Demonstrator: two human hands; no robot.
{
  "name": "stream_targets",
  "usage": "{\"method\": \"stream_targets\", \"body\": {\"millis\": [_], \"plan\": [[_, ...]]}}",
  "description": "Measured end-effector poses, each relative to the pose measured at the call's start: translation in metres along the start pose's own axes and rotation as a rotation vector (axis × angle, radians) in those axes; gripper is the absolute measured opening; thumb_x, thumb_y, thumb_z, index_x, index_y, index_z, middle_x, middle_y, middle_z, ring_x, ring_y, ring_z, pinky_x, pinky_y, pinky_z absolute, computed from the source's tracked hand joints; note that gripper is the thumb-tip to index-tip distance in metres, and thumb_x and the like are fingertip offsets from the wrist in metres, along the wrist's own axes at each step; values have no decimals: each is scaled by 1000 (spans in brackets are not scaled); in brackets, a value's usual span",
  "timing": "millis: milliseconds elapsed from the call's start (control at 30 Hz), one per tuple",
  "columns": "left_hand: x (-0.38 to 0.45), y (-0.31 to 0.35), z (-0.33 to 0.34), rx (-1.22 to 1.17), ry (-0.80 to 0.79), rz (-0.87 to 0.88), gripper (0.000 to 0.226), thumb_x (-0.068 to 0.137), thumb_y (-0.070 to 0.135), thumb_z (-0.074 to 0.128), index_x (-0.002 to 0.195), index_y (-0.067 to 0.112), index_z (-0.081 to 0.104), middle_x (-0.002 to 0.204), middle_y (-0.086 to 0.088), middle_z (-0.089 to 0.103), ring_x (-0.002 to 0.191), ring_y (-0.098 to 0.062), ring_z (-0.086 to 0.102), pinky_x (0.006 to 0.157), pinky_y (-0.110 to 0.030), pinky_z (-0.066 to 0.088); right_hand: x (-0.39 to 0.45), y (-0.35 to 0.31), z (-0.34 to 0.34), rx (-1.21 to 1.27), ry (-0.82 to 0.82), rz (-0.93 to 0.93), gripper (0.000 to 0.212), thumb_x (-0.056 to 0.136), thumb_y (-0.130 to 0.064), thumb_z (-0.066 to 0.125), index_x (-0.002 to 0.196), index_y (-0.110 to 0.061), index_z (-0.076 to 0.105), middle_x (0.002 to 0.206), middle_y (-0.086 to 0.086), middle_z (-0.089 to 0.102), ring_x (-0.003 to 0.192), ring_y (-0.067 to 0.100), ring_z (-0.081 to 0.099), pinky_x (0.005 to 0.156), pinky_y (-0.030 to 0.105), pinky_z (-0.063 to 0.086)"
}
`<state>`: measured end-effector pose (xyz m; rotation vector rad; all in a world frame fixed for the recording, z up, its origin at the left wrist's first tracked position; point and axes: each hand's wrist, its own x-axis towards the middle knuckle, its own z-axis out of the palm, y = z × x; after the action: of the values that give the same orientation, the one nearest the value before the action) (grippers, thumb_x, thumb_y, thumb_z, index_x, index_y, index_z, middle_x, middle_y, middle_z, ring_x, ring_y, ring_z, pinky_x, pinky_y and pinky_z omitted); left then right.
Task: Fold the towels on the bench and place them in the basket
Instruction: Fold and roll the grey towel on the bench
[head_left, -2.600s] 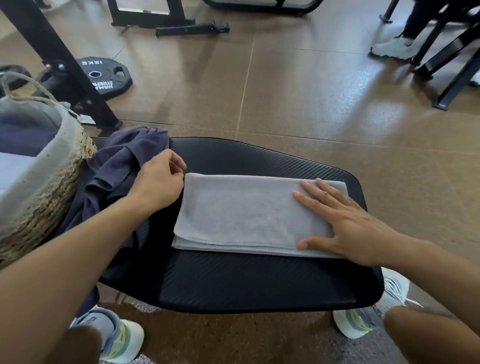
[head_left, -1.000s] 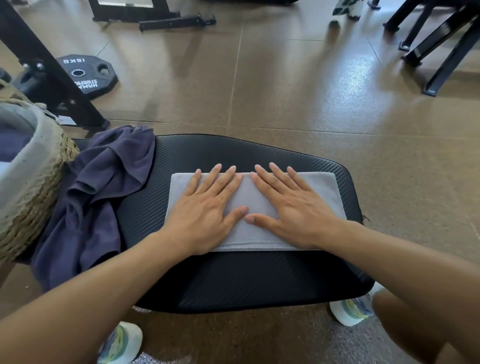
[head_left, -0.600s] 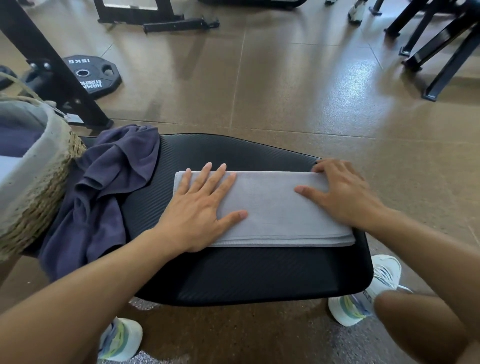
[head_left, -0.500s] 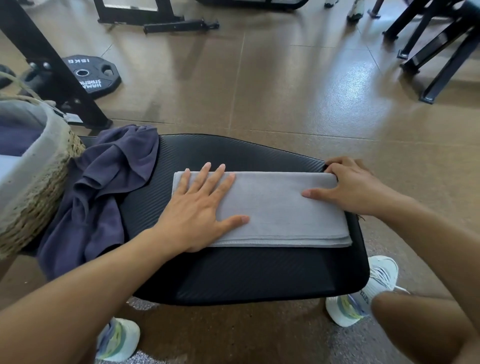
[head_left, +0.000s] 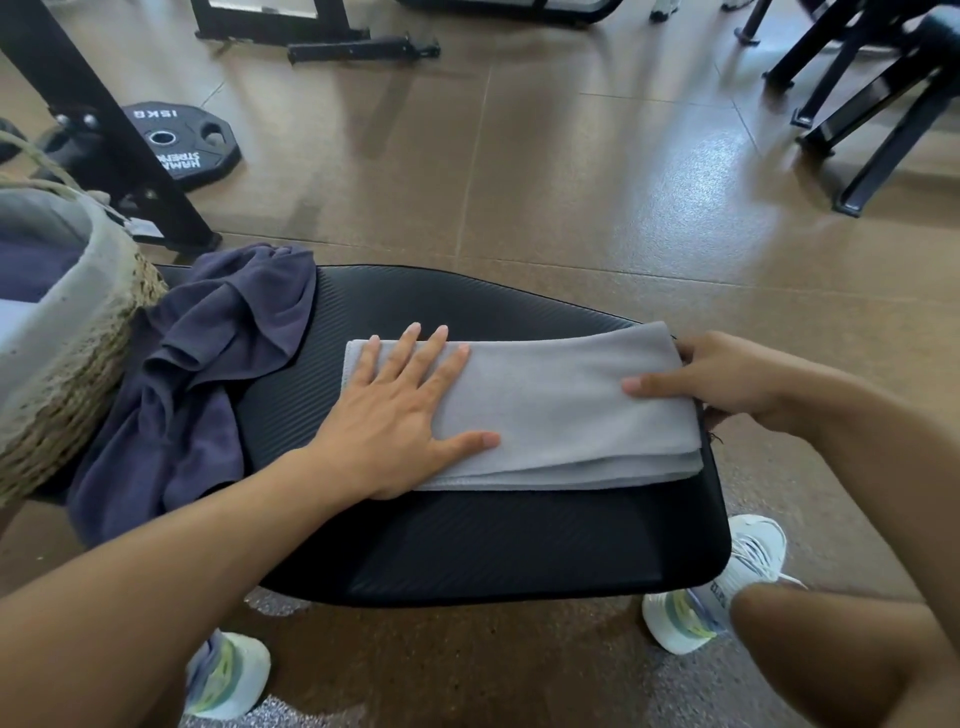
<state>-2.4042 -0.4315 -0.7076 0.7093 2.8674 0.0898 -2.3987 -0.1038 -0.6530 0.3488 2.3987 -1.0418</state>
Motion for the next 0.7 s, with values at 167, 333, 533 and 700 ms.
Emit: {"method": "stream_targets", "body": {"millis": [167, 333, 533, 700], "plan": [[-6, 12, -2, -15, 2, 65, 100, 82, 92, 13, 160, 33, -12, 168, 3, -20, 152, -13, -24, 126, -39, -10, -8, -6, -28, 145, 130, 0, 24, 82, -29, 82, 103, -20, 75, 100, 3, 79, 84, 16, 73, 74, 35, 60], [-9, 17, -1, -56, 13, 101, 104, 81, 92, 17, 161, 31, -9, 167, 2, -22, 151, -11, -28, 125, -37, -12, -8, -29, -28, 146, 151, -62, 28, 84, -26, 82, 105, -12, 70, 101, 12, 77, 79, 19, 72, 74, 39, 58], [-13, 7, -13, -374, 25, 120, 78, 95, 67, 40, 161, 32, 16, 168, 13, 4, 153, -1, -9, 125, -25, -4, -15, -95, 17, 303, 12, -226, 25, 84, -18, 81, 102, -12, 64, 91, 11, 71, 74, 23, 65, 69, 40, 54], [-5, -18, -34, -950, 353, -294, 25, 99, 18, 59, 123, 24, 66, 113, 4, 74, 101, -8, 69, 92, -30, 54, -7, -126, 85, 29, 93, -328, 21, 84, -24, 75, 101, -23, 63, 79, -5, 64, 53, 12, 58, 47, 27, 46]]}}
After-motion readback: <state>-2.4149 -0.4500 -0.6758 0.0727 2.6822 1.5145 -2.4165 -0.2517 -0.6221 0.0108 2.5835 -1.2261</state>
